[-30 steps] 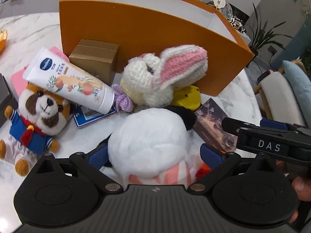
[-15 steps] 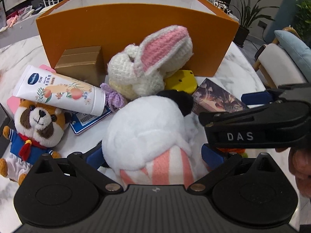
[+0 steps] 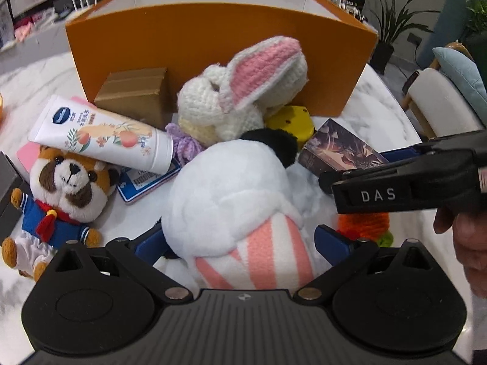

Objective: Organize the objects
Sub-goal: 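Close the right gripper on the dark anime-art card box, then lift the plush with the left gripper while the right gripper lifts the card box toward the orange box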

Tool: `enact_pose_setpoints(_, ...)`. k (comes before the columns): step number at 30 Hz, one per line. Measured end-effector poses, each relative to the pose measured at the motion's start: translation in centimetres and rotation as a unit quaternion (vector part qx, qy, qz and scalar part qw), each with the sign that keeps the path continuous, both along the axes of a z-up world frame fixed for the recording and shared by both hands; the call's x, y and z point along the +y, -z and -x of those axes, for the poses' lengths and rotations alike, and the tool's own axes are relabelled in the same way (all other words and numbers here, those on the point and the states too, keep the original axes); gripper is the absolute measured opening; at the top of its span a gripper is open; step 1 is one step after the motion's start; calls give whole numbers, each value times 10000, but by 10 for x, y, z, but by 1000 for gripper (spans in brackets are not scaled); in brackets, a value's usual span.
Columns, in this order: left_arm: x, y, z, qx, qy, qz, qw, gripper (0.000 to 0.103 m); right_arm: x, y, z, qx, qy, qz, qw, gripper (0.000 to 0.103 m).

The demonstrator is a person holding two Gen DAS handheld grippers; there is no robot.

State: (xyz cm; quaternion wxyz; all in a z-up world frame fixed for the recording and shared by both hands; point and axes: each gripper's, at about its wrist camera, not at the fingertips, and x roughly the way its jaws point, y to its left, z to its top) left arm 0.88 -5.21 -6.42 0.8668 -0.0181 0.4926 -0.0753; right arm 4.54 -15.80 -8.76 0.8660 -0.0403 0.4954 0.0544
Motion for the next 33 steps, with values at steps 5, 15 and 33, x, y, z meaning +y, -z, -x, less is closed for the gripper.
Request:
enact_pose_setpoints(5,12,-7,0,36,-43,60,10000,100,-1,-1,3,25,-66,-8,10000,72)
enact_pose_setpoints(15,19,-17,4,-9,216,235,9995,91,-6,-7,10,-20,-132,-66,9999,68)
enact_pose_setpoints(33,27,-28,10,-104,353,500,9981,89,-19,-34,19,-196,-34,-510,9985,65)
